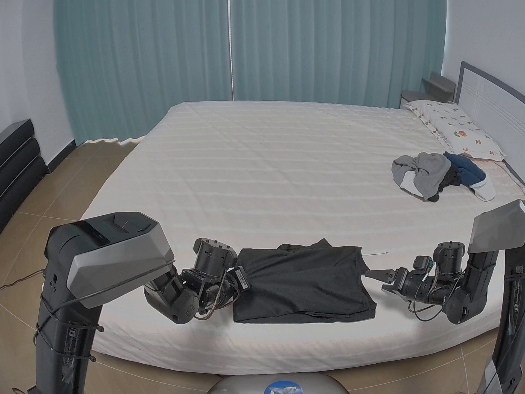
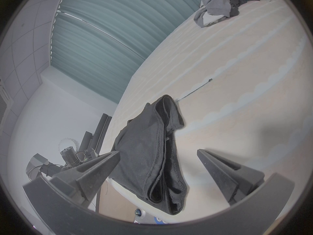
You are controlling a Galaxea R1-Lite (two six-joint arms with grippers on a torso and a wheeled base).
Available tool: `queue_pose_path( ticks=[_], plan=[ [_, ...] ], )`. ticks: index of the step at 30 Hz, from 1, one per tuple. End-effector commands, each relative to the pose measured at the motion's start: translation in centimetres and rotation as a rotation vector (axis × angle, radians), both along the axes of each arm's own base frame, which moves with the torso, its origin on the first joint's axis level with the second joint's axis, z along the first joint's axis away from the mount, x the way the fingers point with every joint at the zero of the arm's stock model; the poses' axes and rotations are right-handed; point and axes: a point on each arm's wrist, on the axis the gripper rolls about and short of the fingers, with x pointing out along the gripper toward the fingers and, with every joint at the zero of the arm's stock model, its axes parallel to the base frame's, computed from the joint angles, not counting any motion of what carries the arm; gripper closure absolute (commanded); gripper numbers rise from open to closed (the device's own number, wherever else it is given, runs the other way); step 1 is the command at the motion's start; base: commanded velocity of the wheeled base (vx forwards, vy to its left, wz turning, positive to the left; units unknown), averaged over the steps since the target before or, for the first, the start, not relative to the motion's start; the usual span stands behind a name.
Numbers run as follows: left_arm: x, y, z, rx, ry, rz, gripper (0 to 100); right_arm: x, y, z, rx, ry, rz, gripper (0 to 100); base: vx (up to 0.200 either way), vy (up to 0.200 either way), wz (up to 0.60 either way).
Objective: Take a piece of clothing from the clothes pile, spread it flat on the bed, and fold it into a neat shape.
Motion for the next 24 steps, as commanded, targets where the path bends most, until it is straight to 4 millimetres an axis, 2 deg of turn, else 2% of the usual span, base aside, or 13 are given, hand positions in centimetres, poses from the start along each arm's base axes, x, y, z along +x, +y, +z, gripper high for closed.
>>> queue_pose_path(
  ticks=[1,7,19,20,24],
  plan=[
    [0.0,0.0,0.1,-0.001,0.000,0.000,100,0.0,0.0,0.0,0.001,0.002,0.000,0,0.000,0.200,0.00],
    [-0.4,-0.1,0.1,0.008,0.014,-0.006,100,0.0,0.0,0.0,0.001,0.002,0.000,0,0.000,0.200,0.00],
    [-0.9,-0.4,0.4,0.000,0.028,0.000,100,0.0,0.0,0.0,0.000,0.001,0.001,0,0.000,0.000,0.00],
    [-1.0,-0.6,0.4,0.000,0.033,0.002,0,0.0,0.0,0.0,0.001,0.001,0.000,0,0.000,0.000,0.00],
    [-1.1,-0.8,0.7,0.000,0.040,-0.004,0,0.0,0.0,0.0,0.000,-0.002,0.001,0,0.000,0.000,0.00]
  ],
)
